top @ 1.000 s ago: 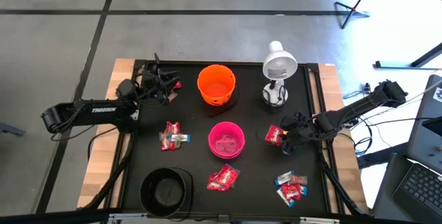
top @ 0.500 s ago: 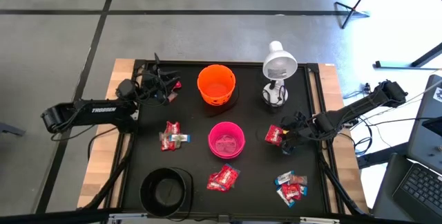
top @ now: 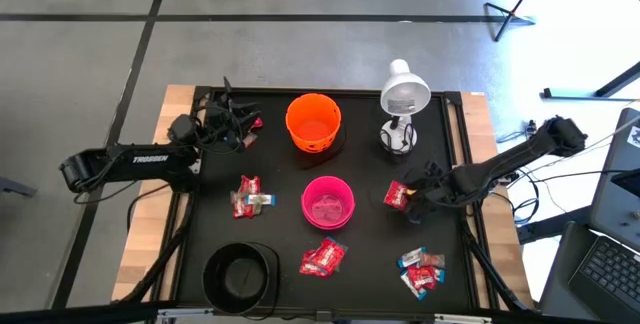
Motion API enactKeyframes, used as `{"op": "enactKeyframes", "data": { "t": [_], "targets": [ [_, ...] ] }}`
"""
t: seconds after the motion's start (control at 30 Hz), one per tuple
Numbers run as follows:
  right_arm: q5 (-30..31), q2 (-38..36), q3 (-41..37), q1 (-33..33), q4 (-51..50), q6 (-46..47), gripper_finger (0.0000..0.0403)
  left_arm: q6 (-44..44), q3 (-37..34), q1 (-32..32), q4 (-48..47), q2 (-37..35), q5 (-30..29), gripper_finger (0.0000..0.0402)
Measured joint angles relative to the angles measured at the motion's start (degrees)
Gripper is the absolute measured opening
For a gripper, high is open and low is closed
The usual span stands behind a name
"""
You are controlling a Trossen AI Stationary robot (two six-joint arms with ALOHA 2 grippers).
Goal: Sort candy
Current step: Put the red candy into the orange bucket
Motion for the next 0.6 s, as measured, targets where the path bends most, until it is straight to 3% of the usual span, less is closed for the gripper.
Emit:
{"op": "enactKeyframes", "data": {
  "t": [0.27,0.6],
  "targets": [
    [-3.14,6.04,0.0,0.0,1.87,0.97,0.0175,-0.01,0.01,0.0,0.0,0.0,0.0,0.0151],
    [-5.14,6.62,0.0,0.0,6.2,-2.95,0.0175,0.0,-0.01,0.01,-0.02,-0.01,-0.02,0.0151]
  ]
}}
